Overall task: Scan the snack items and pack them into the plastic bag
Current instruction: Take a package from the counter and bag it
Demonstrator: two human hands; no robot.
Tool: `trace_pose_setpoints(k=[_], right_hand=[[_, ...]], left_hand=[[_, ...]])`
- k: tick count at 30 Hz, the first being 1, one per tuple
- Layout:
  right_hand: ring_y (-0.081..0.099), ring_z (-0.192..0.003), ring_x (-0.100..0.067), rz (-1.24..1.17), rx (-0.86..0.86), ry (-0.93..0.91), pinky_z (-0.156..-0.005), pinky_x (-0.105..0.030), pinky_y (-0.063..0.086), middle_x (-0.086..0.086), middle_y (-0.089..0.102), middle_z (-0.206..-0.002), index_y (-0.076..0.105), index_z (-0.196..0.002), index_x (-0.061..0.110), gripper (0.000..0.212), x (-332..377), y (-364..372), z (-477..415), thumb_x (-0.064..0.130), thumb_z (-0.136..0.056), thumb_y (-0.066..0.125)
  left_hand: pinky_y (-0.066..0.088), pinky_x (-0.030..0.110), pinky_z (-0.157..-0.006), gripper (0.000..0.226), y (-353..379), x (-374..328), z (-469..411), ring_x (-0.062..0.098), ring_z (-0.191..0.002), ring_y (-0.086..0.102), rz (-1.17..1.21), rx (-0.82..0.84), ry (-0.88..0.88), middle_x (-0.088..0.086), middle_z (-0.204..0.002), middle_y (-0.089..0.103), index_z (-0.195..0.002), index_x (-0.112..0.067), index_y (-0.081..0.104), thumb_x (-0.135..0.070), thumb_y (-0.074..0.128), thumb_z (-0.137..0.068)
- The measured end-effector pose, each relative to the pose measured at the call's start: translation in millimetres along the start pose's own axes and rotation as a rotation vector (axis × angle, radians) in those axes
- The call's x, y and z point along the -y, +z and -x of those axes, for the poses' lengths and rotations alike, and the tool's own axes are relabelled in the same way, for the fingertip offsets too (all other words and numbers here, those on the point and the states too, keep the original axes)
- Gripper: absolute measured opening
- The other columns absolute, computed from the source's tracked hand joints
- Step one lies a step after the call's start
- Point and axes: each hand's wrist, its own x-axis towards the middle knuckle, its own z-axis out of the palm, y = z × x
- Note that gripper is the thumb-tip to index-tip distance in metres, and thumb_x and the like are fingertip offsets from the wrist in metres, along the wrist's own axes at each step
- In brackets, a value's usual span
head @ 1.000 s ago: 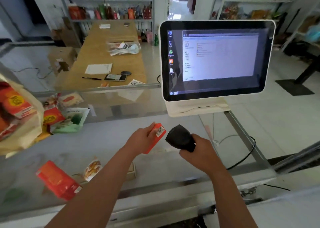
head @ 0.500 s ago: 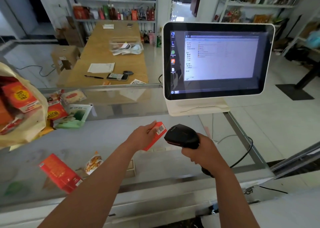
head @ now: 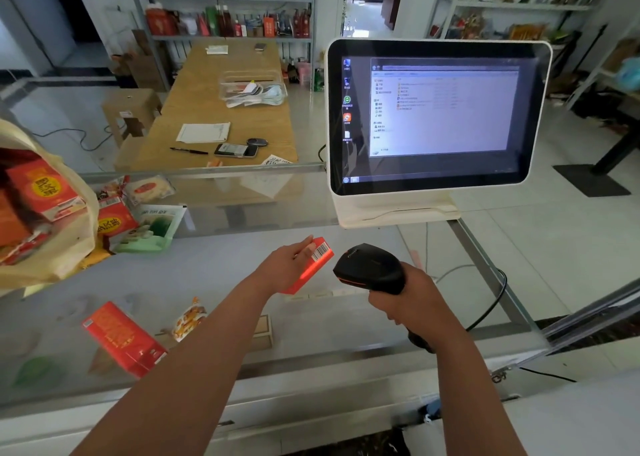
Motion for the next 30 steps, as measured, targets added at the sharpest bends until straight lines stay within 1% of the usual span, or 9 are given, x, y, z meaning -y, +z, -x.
trace_pose_setpoints(k=[4,6,11,18,22,24,27,30], right_hand=[[0.058,-0.060,-0.010,0.001,0.007,0.003,-0.049,-0.015,0.045,0.002,0.061,-0.068,0.061,-0.098,0.019,0.024,-0.5,-0.4,-0.3,0.008,-0.077,0.068],[0.058,-0.061,-0.009,0.005,0.013,0.001,-0.049,-0.013,0.043,0.003,0.060,-0.068,0.060,-0.099,0.018,0.025,-1.1,-0.3,-0.1,0.008,-0.078,0.068],[0.058,-0.060,-0.008,0.022,0.010,-0.003,-0.047,-0.010,0.041,0.005,0.059,-0.067,0.059,-0.098,0.018,0.023,-3.0,-0.5,-0.9,0.009,-0.079,0.068],[0.060,-0.062,-0.009,0.031,-0.006,-0.016,-0.050,-0.012,0.043,0.005,0.061,-0.069,0.059,-0.099,0.020,0.024,-6.9,-0.9,-2.5,0.011,-0.079,0.069],[0.059,-0.063,-0.008,0.008,-0.013,-0.027,-0.049,-0.011,0.042,0.006,0.060,-0.069,0.059,-0.097,0.021,0.023,-10.1,-0.2,-3.3,0.010,-0.079,0.068],[0.059,-0.065,-0.008,-0.003,-0.013,-0.030,-0.050,-0.012,0.042,0.006,0.060,-0.070,0.057,-0.094,0.024,0.024,-11.2,1.2,-3.7,0.009,-0.079,0.068],[0.060,-0.068,-0.010,-0.002,-0.021,-0.043,-0.054,-0.015,0.044,0.006,0.060,-0.072,0.056,-0.091,0.027,0.025,-14.3,5.4,-6.3,0.010,-0.078,0.070],[0.060,-0.075,-0.012,0.004,-0.048,-0.060,-0.063,-0.019,0.047,0.006,0.060,-0.077,0.055,-0.092,0.025,0.026,-20.0,12.1,-11.9,0.011,-0.076,0.071]], left_hand=[[0.042,0.036,-0.100,0.056,1.0,-0.4,0.0,0.030,-0.125,0.050,0.008,-0.008,0.012,0.009,-0.149,0.041,-0.152,-0.031,0.019,-0.051,0.019,-0.100],[0.041,0.037,-0.102,0.055,0.5,-2.5,1.7,0.030,-0.127,0.049,0.018,-0.016,0.023,0.008,-0.150,0.041,-0.152,-0.030,0.020,-0.049,0.020,-0.101],[0.041,0.038,-0.103,0.055,0.5,-3.9,3.8,0.030,-0.128,0.048,0.013,-0.017,0.029,0.007,-0.150,0.040,-0.152,-0.030,0.019,-0.049,0.020,-0.101],[0.041,0.039,-0.105,0.056,2.1,-3.9,3.2,0.030,-0.129,0.048,-0.007,-0.016,0.021,0.006,-0.151,0.038,-0.153,-0.031,0.017,-0.051,0.020,-0.100],[0.041,0.039,-0.103,0.055,2.1,-4.1,4.0,0.030,-0.128,0.048,-0.011,-0.020,0.019,0.006,-0.151,0.038,-0.152,-0.032,0.017,-0.050,0.021,-0.101],[0.041,0.038,-0.103,0.055,2.5,-4.9,4.7,0.030,-0.129,0.048,-0.006,-0.026,0.021,0.006,-0.152,0.038,-0.152,-0.032,0.017,-0.050,0.021,-0.101],[0.043,0.035,-0.099,0.055,3.9,-4.6,4.5,0.029,-0.126,0.050,0.002,-0.037,0.024,0.006,-0.150,0.040,-0.152,-0.032,0.018,-0.051,0.023,-0.101],[0.044,0.034,-0.097,0.055,5.3,-3.8,4.9,0.029,-0.125,0.051,0.010,-0.038,0.026,0.007,-0.149,0.041,-0.152,-0.032,0.019,-0.051,0.024,-0.100]])
